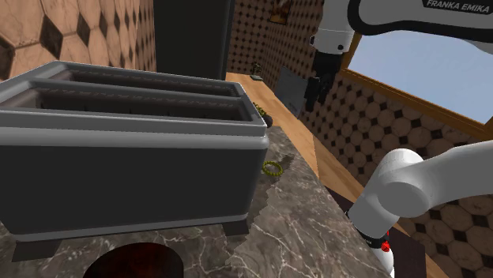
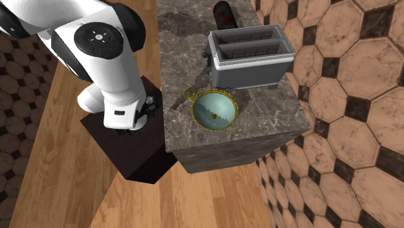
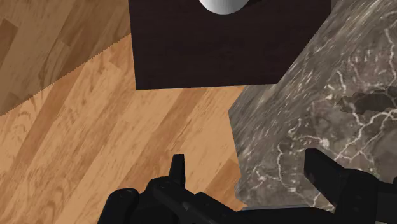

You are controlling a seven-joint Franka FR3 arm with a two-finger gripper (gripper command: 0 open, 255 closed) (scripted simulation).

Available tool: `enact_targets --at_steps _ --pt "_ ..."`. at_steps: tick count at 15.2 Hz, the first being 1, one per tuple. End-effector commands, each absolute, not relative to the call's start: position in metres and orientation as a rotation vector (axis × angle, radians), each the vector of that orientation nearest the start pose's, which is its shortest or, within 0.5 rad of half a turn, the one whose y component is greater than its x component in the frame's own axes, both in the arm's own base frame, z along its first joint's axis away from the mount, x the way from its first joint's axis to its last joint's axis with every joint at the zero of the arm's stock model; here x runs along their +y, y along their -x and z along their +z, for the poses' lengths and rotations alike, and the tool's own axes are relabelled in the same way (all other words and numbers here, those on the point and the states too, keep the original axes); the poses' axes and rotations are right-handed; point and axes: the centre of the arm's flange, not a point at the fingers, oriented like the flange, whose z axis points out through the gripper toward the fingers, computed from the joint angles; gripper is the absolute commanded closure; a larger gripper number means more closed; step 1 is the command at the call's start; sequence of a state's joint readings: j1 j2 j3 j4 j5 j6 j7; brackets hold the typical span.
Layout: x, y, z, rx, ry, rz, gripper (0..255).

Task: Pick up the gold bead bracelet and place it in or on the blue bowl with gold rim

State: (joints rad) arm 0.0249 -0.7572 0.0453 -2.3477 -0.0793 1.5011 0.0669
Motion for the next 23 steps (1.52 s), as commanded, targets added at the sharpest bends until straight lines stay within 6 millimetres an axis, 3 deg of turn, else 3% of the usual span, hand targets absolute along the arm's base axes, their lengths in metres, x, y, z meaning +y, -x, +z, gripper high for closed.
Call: enact_targets --at_steps 1,20,23 --pt "0.016 -0.306 0.58 0.02 3.254 0.135 0" --pt "0.239 -0.291 0.512 0.121 3.14 0.002 0" --pt "0.241 -0.291 0.501 0.121 3.139 0.001 0"
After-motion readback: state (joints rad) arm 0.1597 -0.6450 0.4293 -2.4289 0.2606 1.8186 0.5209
